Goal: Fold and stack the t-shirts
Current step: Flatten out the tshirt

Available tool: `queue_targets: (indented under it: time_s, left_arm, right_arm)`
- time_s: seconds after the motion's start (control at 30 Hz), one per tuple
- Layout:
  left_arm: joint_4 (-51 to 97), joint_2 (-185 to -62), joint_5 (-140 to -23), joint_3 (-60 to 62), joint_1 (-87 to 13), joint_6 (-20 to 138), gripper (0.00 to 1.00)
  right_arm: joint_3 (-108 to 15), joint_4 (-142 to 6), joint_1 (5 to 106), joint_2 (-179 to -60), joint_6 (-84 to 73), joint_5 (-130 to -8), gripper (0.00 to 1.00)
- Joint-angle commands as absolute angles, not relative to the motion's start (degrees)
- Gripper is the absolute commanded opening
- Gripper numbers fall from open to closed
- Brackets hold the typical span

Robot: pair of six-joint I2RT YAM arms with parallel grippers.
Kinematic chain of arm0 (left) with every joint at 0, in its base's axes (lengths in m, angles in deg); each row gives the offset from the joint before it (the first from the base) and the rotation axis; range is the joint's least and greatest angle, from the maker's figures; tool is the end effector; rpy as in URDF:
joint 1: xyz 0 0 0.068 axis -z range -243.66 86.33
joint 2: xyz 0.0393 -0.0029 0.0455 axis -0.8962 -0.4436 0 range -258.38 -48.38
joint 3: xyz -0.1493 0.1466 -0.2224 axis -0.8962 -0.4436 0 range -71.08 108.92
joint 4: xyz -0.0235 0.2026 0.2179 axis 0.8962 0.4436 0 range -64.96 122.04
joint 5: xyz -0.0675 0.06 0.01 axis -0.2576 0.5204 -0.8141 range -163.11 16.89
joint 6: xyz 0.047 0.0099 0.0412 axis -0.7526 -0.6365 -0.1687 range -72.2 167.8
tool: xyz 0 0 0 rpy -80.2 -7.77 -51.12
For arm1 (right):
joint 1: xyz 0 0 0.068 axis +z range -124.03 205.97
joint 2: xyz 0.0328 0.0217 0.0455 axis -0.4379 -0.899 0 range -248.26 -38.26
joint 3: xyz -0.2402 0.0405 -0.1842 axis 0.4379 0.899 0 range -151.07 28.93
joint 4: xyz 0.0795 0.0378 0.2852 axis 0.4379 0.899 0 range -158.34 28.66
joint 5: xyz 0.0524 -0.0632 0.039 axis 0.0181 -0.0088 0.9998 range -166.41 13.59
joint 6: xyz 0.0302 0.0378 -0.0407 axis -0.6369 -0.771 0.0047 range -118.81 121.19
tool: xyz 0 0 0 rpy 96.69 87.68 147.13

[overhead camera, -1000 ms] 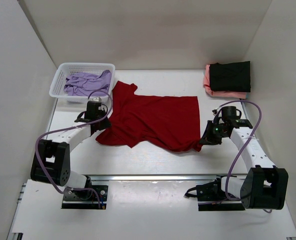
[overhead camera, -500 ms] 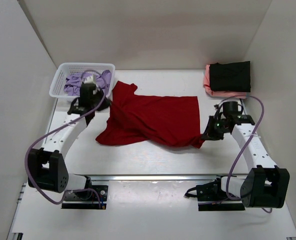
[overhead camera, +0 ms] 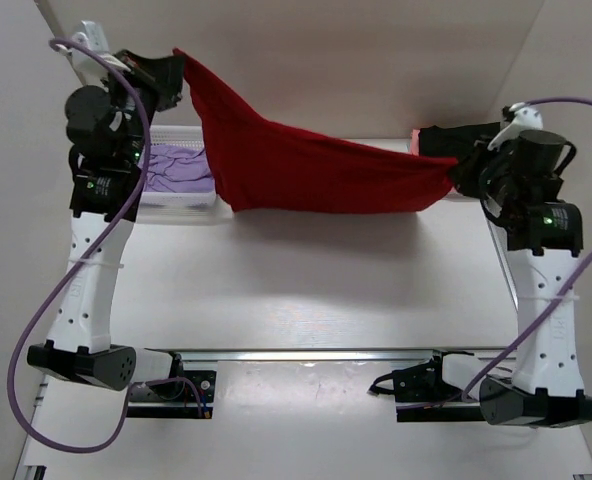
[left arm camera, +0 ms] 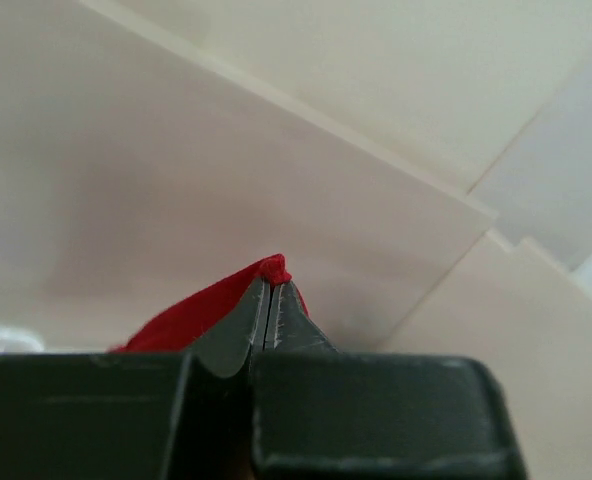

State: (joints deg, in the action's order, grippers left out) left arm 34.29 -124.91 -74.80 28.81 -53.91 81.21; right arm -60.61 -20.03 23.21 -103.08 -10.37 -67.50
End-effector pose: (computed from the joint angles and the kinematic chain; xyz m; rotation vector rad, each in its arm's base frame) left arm 0.3020 -0.0533 0.6004 -0.2524 1.3305 -0.6572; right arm 0.2384 -0.0039 0.5073 0.1467 1.9806 0.2536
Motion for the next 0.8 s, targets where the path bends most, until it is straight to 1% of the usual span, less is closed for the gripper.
queue_targets:
  time_s: [0.0,0.1,0.27,0.33,0.4,0.53,0.6,0.63,0.77]
  left_arm:
    - [32.4,-125.4,-74.8,36.4,-54.9,80.0,0.00]
    - [31.8,-126.4,-74.9,41.7,-54.5,78.8,0.00]
    - [31.6,-127.0,-73.7,48.5,-54.8,79.6,0.00]
    - [33.2,-128.3,-73.7,50.8,-54.8,79.4,0.00]
    - [35.7,-130.5,-74.8,50.5,-54.4,80.7,0.00]
    - [39.9,-136.5,-80.0,50.4,-54.8,83.0,0.00]
    - [43.8,-142.2,-81.9,51.7,-54.5,83.5,0.00]
    - [44.4,-143.0,-82.8,52.0,-54.2,83.0,0.00]
    - [45.6,-148.4,-80.3,53.2,-51.8,79.4,0.00]
  right_arm:
    - [-68.0,-24.0,22.3,-100.4,-8.0,-73.1,0.00]
    - [-71.1,-26.6,22.1,-99.4,-6.6,-74.0,0.00]
    - [-75.6,-31.3,19.7,-98.2,-5.4,-71.3,0.00]
    - [-78.8,-29.8,19.8,-101.6,-5.1,-69.7,0.00]
    - [-79.5,-27.9,21.3,-104.6,-5.0,-68.9,0.00]
    - [-76.3,-26.9,22.8,-113.6,-8.8,-61.1,0.00]
    - [-75.7,-26.4,23.8,-119.3,-10.4,-60.7,0.00]
    - [-76.7,-25.6,23.9,-120.6,-10.3,-61.1,0.00]
    - [-81.5,-25.4,24.0,-129.1,-10.9,-61.6,0.00]
